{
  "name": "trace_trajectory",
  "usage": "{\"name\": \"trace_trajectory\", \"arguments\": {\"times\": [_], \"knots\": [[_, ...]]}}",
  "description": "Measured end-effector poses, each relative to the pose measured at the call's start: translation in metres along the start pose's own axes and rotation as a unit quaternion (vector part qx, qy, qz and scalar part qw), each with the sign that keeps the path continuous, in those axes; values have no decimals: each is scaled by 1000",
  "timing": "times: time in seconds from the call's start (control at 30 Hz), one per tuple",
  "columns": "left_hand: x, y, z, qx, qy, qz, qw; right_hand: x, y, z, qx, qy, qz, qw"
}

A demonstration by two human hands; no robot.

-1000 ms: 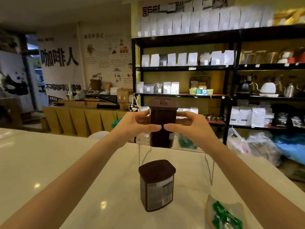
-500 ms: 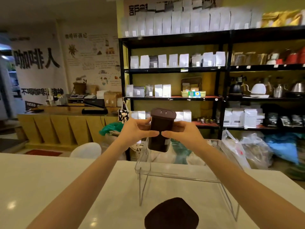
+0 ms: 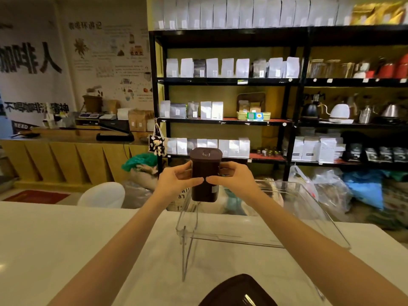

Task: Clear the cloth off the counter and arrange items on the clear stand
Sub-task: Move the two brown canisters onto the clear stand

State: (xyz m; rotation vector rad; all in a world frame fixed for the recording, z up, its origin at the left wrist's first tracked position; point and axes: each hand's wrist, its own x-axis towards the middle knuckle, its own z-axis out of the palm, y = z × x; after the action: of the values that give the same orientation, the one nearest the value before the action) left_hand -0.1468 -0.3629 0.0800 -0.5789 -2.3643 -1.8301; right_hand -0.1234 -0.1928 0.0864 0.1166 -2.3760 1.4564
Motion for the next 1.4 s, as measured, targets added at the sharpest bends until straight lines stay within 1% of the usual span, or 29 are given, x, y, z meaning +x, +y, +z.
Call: {"name": "trace_trajectory", "arguments": {"times": [0.3,0.47,0.57,0.63,0.7,0.77,0.83,0.9,0.97,1.07,1.13,1.2,1.27,1.3,1.33,1.4], "knots": [[-1,-10,8,-4,17,-4,1000,-4,17,9,35,36,-2,999],[-5,-13,11,-12,14,3,1000,-6,22,13,25,40,-16,999],[-5,-10,10,35,12,20,999,-5,20,13,-10,24,-15,1000],[-4,-7,9,112,12,38,993,-6,17,11,-42,8,-16,999],[-3,-4,8,225,6,57,973,-9,13,9,-86,-15,-22,996],[-3,0,10,345,-2,59,937,-14,10,6,-151,-44,-30,987],[-4,4,12,428,0,58,902,-21,5,1,-231,-67,-41,970],[-7,7,13,470,6,66,880,-31,-2,-7,-313,-82,-58,944],[-9,10,13,495,0,67,867,-46,-11,-18,-373,-88,-85,920],[-19,19,12,537,-20,45,842,-74,-18,-34,-385,-95,-108,911],[-32,29,14,585,-27,38,810,-95,-19,-43,-390,-96,-131,906],[-50,39,15,613,-30,39,789,-117,-17,-51,-393,-96,-158,901],[-70,44,16,616,-40,46,785,-137,-13,-58,-395,-94,-178,896],[-82,45,15,607,-45,53,791,-148,-9,-62,-396,-91,-192,893],[-95,46,15,590,-49,61,804,-158,-6,-65,-395,-86,-211,890],[-122,45,15,532,-53,71,842,-176,3,-70,-387,-84,-244,885]]}}
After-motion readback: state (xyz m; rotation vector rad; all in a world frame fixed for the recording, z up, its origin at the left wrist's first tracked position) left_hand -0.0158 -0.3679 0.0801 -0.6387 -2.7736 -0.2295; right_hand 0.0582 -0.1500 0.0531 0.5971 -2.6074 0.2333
